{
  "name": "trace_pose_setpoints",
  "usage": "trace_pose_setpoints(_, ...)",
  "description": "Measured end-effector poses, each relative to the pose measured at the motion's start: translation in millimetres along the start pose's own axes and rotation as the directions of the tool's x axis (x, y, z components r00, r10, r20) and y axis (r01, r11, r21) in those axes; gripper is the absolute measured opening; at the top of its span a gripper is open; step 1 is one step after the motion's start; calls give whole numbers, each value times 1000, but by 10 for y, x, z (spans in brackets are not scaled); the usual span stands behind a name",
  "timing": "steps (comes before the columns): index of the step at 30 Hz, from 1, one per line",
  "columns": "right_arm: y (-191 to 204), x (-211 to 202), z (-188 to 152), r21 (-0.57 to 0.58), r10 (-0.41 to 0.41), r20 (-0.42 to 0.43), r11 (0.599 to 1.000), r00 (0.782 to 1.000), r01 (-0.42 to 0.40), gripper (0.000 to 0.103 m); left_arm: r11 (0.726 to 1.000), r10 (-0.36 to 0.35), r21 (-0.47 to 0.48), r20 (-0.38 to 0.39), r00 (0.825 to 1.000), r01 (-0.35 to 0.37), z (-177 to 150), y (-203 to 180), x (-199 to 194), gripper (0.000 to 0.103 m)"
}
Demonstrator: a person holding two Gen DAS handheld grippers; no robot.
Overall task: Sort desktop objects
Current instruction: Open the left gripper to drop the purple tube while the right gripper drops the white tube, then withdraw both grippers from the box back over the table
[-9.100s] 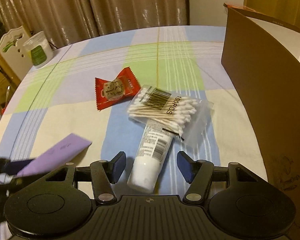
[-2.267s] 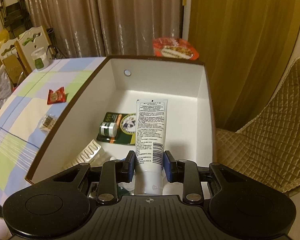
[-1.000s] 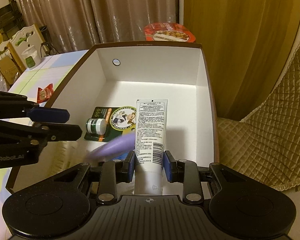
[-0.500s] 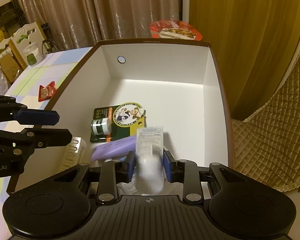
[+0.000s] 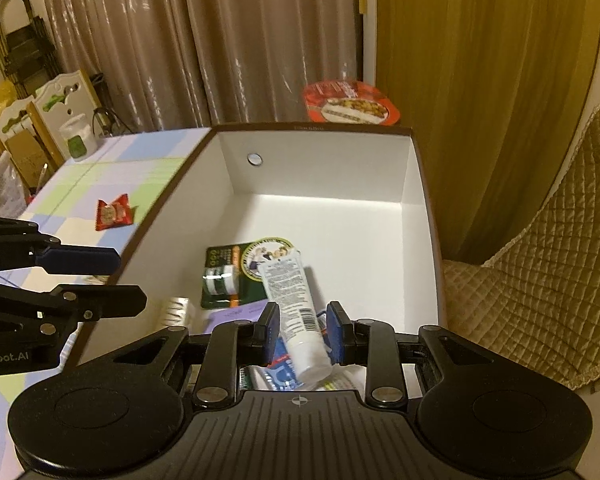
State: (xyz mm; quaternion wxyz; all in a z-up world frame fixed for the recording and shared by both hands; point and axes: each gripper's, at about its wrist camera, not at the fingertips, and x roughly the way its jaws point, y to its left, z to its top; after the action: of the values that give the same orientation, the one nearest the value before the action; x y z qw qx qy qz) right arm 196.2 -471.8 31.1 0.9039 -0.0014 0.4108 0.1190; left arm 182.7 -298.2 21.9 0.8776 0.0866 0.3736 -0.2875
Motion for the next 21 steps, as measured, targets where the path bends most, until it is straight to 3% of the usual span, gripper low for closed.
trace_pose_setpoints(7, 125, -308, 22, 19, 22, 67, 1000, 997, -24, 32, 997, 68, -35, 50, 996, -67, -149, 214, -444, 39)
trace_pose_setpoints(8, 153, -355, 27, 22, 28, 82, 999, 996, -30, 71, 996, 83, -45, 55, 995, -80, -191, 263, -518, 39)
trace_pose_setpoints(9, 182, -402, 32, 24, 33, 98, 999, 995, -36, 94, 994, 100, -55, 57, 993, -97, -244, 313, -592, 39)
trace_pose_setpoints(10, 242, -467, 30, 9, 45, 130, 999, 991, -47, 103, 991, 119, -66, 54, 991, -115, -308, 369, -665, 41)
trace_pose_setpoints(16, 636, -646, 105, -74, 142, 189, 989, 972, -130, 103, 962, 244, -128, 4, 970, -241, -769, 710, -1024, 47)
trace_pose_setpoints(21, 1025, -667, 158, -147, 216, 200, 971, 956, -189, 103, 939, 301, -164, -22, 953, -301, -1063, 956, -1225, 51)
